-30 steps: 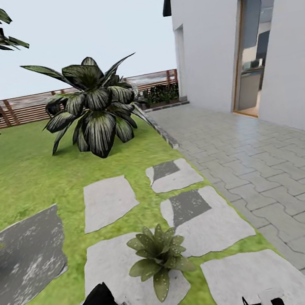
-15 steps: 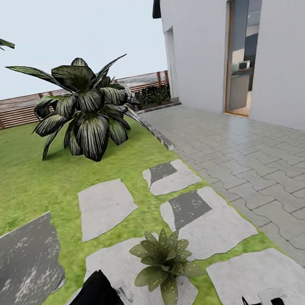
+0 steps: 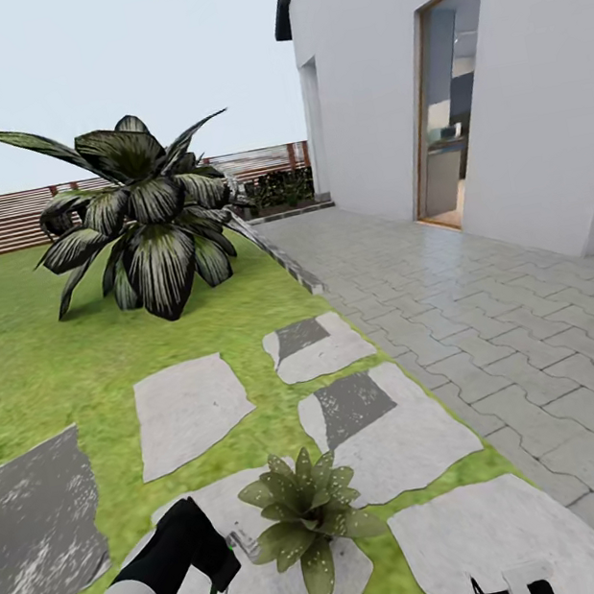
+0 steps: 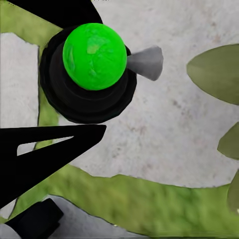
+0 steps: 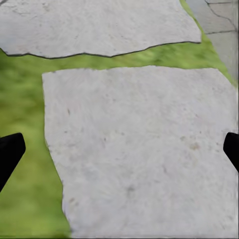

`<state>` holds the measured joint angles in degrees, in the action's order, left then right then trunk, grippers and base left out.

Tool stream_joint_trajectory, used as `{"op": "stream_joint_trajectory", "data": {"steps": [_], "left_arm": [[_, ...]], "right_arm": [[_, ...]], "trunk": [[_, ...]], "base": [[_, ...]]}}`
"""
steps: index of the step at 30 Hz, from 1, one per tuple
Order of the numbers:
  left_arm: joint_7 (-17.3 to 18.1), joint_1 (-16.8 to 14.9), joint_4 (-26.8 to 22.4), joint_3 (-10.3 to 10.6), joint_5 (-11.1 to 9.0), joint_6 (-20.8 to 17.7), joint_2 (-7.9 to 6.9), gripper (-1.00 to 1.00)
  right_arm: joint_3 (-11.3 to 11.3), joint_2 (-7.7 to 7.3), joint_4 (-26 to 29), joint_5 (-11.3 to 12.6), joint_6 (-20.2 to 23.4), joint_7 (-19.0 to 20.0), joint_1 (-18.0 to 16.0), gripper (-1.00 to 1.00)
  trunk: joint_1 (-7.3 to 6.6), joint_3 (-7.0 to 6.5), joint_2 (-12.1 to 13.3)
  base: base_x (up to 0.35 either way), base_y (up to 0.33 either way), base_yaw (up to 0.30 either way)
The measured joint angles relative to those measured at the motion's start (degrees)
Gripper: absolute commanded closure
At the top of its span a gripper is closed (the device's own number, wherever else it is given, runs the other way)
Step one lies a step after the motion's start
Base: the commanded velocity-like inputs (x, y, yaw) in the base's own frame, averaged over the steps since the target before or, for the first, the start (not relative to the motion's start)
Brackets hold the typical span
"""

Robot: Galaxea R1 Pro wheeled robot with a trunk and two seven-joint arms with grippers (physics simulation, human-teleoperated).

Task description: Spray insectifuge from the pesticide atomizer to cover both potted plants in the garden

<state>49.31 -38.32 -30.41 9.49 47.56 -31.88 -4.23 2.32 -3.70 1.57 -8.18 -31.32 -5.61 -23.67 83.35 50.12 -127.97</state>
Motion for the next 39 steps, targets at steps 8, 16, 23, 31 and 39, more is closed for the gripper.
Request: {"op": "stream_joint_trajectory", "data": {"steps": [8, 16, 23, 31, 39], "left_arm": [[0.04, 0.01, 0.03, -0.10, 0.02, -0.13, 0.12, 1.00], [-0.18, 0.00, 0.25, -0.01, 0.04, -0.17, 0.11, 1.00], [-0.54, 0.09, 0.49, 0.17, 0.08, -0.15, 0.11, 1.00], [-3.39, 2.21, 0.92, 0.10, 4.34, 0.04, 0.12, 1.00], [-4.28, 2.83, 0.54, -0.59, 3.80, 0.10, 0.49, 1.00]], "right_arm": [[0.00, 0.01, -0.01, 0.00, 0.02, 0.01, -0.01, -1.00], [0.00, 0.00, 0.00, 0.00, 0.02, 0.05, 0.00, -1.00], [0.00, 0.01, -0.01, 0.00, 0.02, 0.01, -0.01, -1.00], [0.00, -0.08, -0.02, -0.15, -0.04, 0.07, -0.02, -1.00], [0.00, -0.09, 0.08, -0.09, -0.01, -0.02, -0.01, -1.00]], "trunk": [[-0.01, 0.00, 0.00], [-0.03, 0.00, 0.00], [-0.04, 0.00, 0.00], [-0.01, 0.00, 0.00], [0.02, 0.00, 0.00]], "base": [[-0.126, 0.250, -0.193], [0.126, 0.299, -0.149], [0.213, 0.251, -0.182], [0.036, 0.027, -0.004], [-0.171, 0.000, -0.090]]}}
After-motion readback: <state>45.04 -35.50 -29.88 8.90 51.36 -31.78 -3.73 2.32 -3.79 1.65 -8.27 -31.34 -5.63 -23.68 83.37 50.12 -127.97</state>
